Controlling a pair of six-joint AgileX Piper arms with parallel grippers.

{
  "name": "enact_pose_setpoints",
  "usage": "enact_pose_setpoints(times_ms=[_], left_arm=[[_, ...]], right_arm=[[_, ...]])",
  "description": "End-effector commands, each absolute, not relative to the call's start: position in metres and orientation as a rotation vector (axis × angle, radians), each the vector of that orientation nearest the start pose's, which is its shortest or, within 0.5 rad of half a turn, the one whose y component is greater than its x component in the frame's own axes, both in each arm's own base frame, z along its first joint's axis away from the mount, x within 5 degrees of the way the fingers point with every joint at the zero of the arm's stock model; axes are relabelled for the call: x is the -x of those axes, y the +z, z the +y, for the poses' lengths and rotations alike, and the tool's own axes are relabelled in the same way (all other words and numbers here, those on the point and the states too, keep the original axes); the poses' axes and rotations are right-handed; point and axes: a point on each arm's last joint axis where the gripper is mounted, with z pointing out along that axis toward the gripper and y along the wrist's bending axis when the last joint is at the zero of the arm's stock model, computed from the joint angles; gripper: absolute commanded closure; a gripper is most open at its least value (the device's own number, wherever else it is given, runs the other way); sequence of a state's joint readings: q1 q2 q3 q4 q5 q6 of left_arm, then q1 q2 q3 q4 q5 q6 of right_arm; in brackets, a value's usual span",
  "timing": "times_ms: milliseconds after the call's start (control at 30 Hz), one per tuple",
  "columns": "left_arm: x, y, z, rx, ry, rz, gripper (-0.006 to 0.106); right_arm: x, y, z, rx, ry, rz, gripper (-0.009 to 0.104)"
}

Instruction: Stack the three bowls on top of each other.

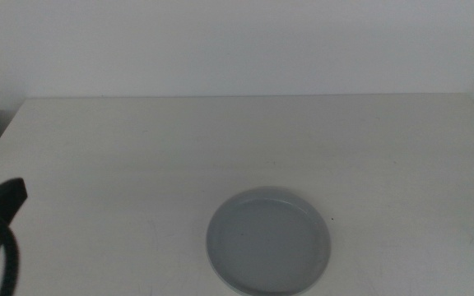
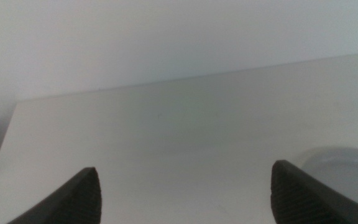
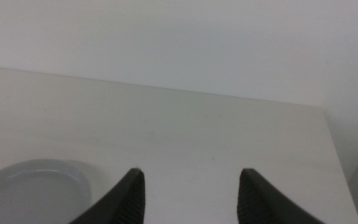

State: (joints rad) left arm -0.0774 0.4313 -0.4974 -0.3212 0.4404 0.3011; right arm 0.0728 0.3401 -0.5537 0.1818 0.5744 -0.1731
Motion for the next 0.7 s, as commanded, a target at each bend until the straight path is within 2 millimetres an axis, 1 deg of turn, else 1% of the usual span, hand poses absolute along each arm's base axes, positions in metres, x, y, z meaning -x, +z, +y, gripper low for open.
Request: enact_pose_setpoints(times_ms=[0, 100, 167, 233, 333, 400, 533, 567, 667], left_arm=[[-0.092, 0.321, -0.019, -0.133, -0.192, 1.765, -0.004], [-0.092, 0.307, -0.019, -0.134, -0.192, 1.803, -0.004], [-0.088, 0.3, -0.018, -0.145, -0.172, 1.801, -0.004], [-0.08, 0.292, -0.016, -0.16, -0.143, 1.78, -0.004], [-0.07, 0.28, -0.014, -0.165, -0.113, 1.73, -0.004], [-0.064, 0.268, -0.012, -0.154, -0.103, 1.687, -0.004], [-0.053, 0.242, -0.01, -0.136, -0.092, 1.606, -0.004], [-0.049, 0.229, -0.01, -0.136, -0.092, 1.596, -0.004], [-0.05, 0.213, -0.01, -0.137, -0.09, 1.62, -0.004]], right_arm=[[-0.068, 0.338, 0.012, 0.153, 0.097, 1.748, 0.055], [-0.068, 0.338, 0.012, 0.154, 0.096, 1.748, 0.055], [-0.069, 0.336, 0.012, 0.153, 0.096, 1.75, 0.055], [-0.067, 0.331, 0.012, 0.146, 0.092, 1.723, 0.055], [-0.058, 0.318, 0.01, 0.131, 0.085, 1.65, 0.055], [-0.052, 0.304, 0.009, 0.124, 0.084, 1.614, 0.055], [-0.045, 0.273, 0.008, 0.121, 0.084, 1.615, 0.055], [-0.045, 0.257, 0.008, 0.122, 0.084, 1.631, 0.055], [-0.046, 0.238, 0.008, 0.122, 0.085, 1.665, 0.055]])
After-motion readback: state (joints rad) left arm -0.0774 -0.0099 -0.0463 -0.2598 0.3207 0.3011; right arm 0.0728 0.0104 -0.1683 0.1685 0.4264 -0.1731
